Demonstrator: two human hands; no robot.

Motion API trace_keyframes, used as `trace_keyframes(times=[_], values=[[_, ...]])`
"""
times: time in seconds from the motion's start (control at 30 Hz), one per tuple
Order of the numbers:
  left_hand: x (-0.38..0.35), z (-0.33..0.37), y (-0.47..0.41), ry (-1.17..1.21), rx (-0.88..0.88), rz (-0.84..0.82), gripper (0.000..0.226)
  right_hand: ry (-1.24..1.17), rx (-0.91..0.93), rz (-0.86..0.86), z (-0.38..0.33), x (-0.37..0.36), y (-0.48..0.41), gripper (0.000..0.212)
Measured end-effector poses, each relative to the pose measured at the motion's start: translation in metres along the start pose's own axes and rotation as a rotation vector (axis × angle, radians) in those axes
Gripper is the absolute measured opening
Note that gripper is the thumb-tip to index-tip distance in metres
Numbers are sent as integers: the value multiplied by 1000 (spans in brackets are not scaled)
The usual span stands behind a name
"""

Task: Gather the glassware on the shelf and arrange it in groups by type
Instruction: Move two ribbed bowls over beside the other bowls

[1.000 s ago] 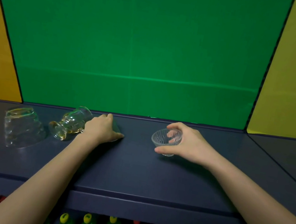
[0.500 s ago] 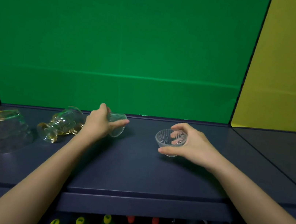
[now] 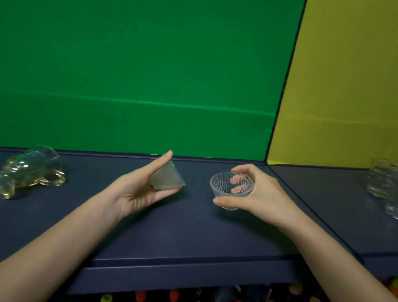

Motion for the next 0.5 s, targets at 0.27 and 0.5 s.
trace_keyframes(times=[0.27,0.5], values=[[-101,-61,8,-6,8,-194,36,3,-69,108,57,92,33,69],[-199,-125,23,34,14,-321,34,71,-109,186,115,181,65,69]])
Point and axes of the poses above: each hand's wrist, its own y-axis away from the middle knuckle, its own x-axis out of the back of the hand, z = x × y, the point moved 3 cm from there along -y, towards the middle knuckle, and after that the axes turned 8 degrees about z, right-handed, at the moved point
